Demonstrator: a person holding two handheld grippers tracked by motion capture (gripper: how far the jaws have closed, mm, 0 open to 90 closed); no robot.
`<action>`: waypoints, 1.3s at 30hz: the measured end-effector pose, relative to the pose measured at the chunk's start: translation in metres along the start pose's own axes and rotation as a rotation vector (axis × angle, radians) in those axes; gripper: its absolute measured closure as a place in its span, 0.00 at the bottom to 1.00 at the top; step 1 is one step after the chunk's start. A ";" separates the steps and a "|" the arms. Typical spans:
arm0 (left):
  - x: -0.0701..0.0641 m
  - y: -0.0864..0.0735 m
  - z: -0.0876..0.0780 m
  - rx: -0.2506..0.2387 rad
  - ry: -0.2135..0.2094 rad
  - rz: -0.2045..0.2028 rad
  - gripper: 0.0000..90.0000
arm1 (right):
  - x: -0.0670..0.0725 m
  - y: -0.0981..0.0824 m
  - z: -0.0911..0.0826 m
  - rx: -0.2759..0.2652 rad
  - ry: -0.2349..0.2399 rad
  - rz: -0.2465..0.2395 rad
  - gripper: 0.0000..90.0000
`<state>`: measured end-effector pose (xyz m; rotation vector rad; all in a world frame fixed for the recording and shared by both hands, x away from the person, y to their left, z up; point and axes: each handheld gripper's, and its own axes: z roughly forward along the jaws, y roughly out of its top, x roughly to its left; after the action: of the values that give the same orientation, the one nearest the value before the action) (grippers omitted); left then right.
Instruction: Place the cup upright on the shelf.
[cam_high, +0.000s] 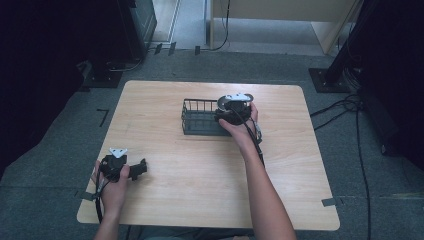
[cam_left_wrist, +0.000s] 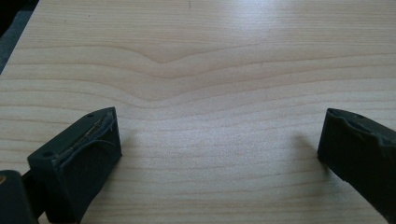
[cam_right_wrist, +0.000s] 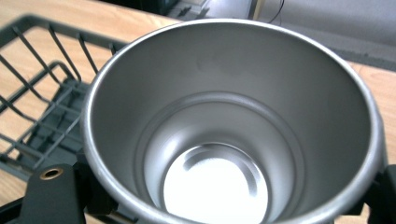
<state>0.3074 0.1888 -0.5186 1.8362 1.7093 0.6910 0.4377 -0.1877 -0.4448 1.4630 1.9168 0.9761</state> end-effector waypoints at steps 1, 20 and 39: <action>0.000 0.000 0.000 0.000 0.000 0.000 0.00 | 0.000 0.000 0.000 0.008 0.000 -0.003 0.19; 0.000 0.000 0.000 0.000 0.000 0.000 0.00 | 0.000 0.005 -0.026 -0.023 0.021 -0.035 0.00; 0.000 0.000 0.000 -0.001 0.000 0.000 0.00 | -0.007 -0.012 -0.069 -0.107 0.032 -0.027 0.00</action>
<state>0.3074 0.1888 -0.5187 1.8353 1.7086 0.6920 0.3796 -0.2120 -0.4140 1.3651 1.8719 1.0775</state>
